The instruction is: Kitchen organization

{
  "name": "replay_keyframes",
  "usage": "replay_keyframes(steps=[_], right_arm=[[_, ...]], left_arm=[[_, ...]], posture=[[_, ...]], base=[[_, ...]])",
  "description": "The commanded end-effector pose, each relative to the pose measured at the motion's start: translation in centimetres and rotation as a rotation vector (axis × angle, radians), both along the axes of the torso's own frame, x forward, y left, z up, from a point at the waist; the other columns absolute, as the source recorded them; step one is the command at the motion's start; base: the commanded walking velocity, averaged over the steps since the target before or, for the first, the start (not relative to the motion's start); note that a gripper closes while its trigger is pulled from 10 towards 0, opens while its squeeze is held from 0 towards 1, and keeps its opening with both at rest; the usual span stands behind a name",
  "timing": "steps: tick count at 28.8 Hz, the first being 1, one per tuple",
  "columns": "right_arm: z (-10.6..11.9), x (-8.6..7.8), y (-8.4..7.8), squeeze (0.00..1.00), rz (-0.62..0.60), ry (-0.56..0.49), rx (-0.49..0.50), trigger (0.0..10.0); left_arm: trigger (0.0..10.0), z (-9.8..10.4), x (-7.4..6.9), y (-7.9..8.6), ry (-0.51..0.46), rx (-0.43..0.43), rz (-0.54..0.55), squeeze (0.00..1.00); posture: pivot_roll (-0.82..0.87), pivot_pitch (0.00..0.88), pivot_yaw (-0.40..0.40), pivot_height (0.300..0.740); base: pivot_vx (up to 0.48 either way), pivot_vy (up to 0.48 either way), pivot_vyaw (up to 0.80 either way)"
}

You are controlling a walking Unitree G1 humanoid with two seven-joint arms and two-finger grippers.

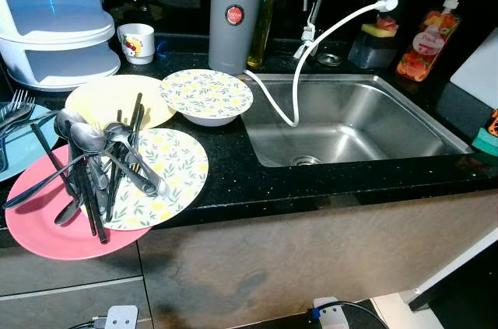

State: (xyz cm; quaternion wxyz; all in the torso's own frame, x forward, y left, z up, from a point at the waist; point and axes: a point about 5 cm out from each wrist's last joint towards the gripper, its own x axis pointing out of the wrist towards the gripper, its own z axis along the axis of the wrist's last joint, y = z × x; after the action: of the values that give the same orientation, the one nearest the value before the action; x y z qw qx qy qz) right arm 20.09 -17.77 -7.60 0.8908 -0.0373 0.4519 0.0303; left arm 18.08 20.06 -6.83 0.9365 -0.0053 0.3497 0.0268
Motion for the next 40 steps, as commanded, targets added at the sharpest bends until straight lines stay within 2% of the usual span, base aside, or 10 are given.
replay_keyframes(steps=[1,6,14,22,32,40], right_arm=[[-0.4,-0.7,-0.1,0.0,-0.012,0.017,-0.007,10.0],[-0.5,-0.9,0.1,0.0,-0.016,0.018,-0.006,10.0],[-0.3,-0.7,-0.4,0.0,-0.015,0.015,-0.03,10.0],[-0.1,0.0,0.3,0.0,-0.025,0.0,-0.012,10.0],[-0.5,-0.8,0.2,0.0,-0.024,0.025,-0.018,10.0],[-0.6,-1.0,-0.1,0.0,-0.032,0.035,-0.017,10.0]], left_arm=[[10.0,-0.1,-0.4,0.3,0.024,0.01,-0.013,0.0],[10.0,0.2,-0.1,0.5,0.008,0.007,0.0,0.0],[10.0,0.1,0.0,-0.1,0.03,-0.023,0.019,0.0],[10.0,0.0,-0.1,0.4,0.057,-0.045,0.028,0.0],[10.0,0.2,0.5,0.4,0.053,-0.048,0.031,0.0],[10.0,0.1,0.6,-0.4,0.058,-0.069,-0.021,0.0]], posture=[[0.04,0.144,-0.082,0.74],[0.04,0.15,-0.076,0.74],[0.04,0.145,-0.085,0.74],[0.05,0.126,-0.064,0.74],[0.06,0.12,-0.074,0.74],[0.05,0.121,-0.074,0.74]], base=[[0.0,0.0,0.0],[0.0,0.0,0.0],[0.0,0.0,0.0],[0.0,0.0,0.0],[0.0,0.0,0.0],[0.0,0.0,0.0]])
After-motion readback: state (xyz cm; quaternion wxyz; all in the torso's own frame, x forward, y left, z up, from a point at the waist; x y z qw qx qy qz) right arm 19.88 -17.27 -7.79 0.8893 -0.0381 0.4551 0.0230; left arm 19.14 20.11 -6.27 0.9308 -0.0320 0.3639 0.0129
